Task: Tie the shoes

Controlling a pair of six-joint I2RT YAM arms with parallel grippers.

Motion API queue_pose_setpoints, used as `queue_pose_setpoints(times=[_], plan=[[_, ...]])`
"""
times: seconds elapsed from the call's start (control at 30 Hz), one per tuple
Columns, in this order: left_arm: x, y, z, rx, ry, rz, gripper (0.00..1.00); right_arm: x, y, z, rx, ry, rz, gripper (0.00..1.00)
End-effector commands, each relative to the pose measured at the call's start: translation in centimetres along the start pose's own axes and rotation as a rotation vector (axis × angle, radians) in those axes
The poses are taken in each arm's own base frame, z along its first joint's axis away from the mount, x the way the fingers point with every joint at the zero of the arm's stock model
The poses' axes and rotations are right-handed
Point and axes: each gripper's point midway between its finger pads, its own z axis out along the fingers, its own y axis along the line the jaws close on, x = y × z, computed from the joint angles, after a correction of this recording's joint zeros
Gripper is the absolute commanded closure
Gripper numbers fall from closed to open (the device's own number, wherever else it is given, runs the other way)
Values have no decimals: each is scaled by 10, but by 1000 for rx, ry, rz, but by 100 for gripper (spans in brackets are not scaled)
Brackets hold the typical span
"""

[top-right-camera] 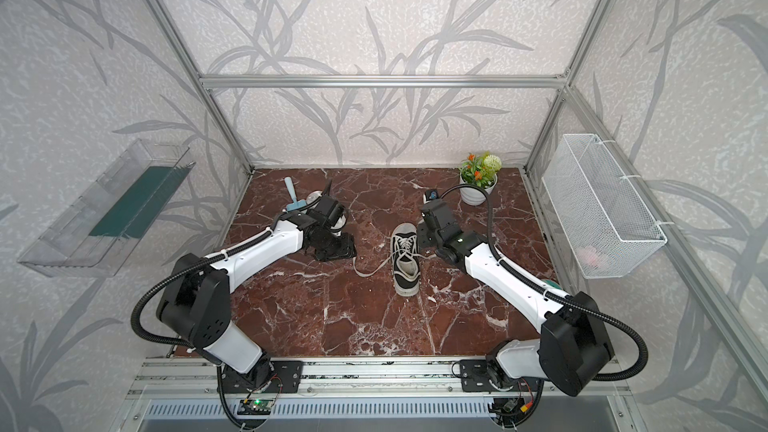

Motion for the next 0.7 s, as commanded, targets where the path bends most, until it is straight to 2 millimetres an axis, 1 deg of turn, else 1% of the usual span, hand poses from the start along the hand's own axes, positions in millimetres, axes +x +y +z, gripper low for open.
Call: queue_pose_setpoints(times=[0.0, 0.07, 0.17, 0.27, 0.37, 0.57, 0.67], plan=[[-3, 13, -16, -21, -37, 0, 39, -6, 30, -2, -67, 16, -23, 100], [-2, 19, -19, -25, -45, -5, 38, -6, 44, -1, -82, 24, -28, 100], [0, 25, -21, -21, -46, -10, 38, -7, 60, 2, -100, 40, -16, 100], [3, 29, -21, -11, -41, -18, 38, -8, 79, 6, -121, 54, -25, 100], [7, 33, -18, -1, -38, -28, 38, -6, 93, 13, -126, 69, -33, 100], [12, 38, -15, 22, -36, -41, 38, -4, 115, 25, -139, 111, -49, 100], [13, 41, -14, 33, -36, -54, 38, -5, 118, 27, -137, 118, -20, 100]])
